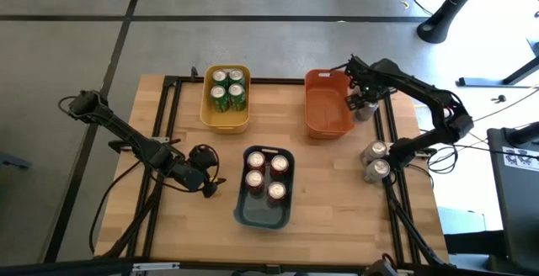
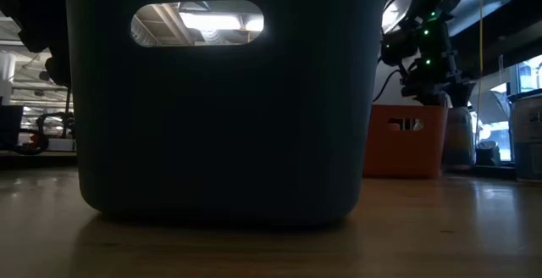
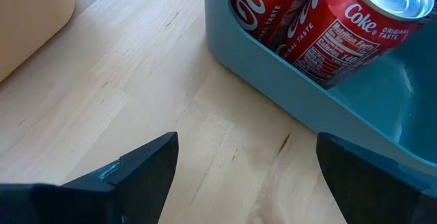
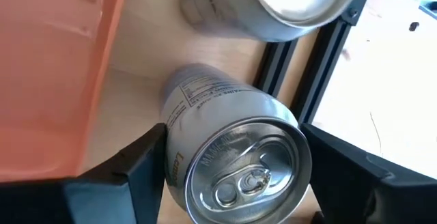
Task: Sort soda cans
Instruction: Put the blue-white soda can into the orange bin
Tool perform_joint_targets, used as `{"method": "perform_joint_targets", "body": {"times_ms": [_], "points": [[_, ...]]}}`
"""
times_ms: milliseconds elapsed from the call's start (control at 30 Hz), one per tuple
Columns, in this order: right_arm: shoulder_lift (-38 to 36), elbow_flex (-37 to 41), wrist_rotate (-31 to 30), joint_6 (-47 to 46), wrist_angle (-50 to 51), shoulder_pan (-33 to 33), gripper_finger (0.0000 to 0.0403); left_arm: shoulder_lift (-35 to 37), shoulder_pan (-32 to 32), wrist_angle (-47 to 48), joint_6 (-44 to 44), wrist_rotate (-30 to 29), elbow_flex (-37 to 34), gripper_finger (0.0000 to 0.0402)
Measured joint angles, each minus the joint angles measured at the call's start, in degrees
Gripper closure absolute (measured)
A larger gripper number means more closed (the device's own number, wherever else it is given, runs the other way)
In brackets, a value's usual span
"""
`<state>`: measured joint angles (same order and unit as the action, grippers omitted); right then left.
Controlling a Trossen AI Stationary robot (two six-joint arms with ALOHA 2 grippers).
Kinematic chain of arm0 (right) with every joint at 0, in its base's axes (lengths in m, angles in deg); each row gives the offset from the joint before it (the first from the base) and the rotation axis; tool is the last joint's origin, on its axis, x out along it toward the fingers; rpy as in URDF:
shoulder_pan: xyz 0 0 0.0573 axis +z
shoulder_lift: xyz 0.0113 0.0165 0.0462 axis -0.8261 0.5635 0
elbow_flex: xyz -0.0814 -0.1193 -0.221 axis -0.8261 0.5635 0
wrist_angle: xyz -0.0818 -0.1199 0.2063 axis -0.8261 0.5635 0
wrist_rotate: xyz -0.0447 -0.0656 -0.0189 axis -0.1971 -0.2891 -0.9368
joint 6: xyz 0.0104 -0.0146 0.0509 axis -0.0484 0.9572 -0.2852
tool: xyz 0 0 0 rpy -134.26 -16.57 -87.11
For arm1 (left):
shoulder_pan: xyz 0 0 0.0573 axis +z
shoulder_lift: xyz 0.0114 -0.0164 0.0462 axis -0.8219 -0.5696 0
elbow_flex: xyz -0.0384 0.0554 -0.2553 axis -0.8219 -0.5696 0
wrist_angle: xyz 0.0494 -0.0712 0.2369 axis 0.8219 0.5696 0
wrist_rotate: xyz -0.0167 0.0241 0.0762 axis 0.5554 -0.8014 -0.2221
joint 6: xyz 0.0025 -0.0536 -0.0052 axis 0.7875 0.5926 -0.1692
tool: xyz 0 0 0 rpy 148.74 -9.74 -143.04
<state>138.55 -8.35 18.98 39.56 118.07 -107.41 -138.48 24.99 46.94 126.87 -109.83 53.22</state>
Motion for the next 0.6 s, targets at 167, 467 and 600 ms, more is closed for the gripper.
{"method": "perform_joint_targets", "body": {"times_ms": [167,467,600], "points": [[-2.94,-0.09,0.87,-0.09,0.46,0.0,0.0123,0.0,0.0,0.0,-0.01,0.0,0.0,0.0066],[-5.6,-6.31,2.18,-0.42,5.98,0.0,0.0123,0.0,0.0,0.0,-0.17,0.0,0.0,0.0066],[-5.89,-10.72,2.3,-0.5,8.38,0.0,0.0123,0.0,0.0,0.02,-0.22,0.0,0.0,0.0066]]}}
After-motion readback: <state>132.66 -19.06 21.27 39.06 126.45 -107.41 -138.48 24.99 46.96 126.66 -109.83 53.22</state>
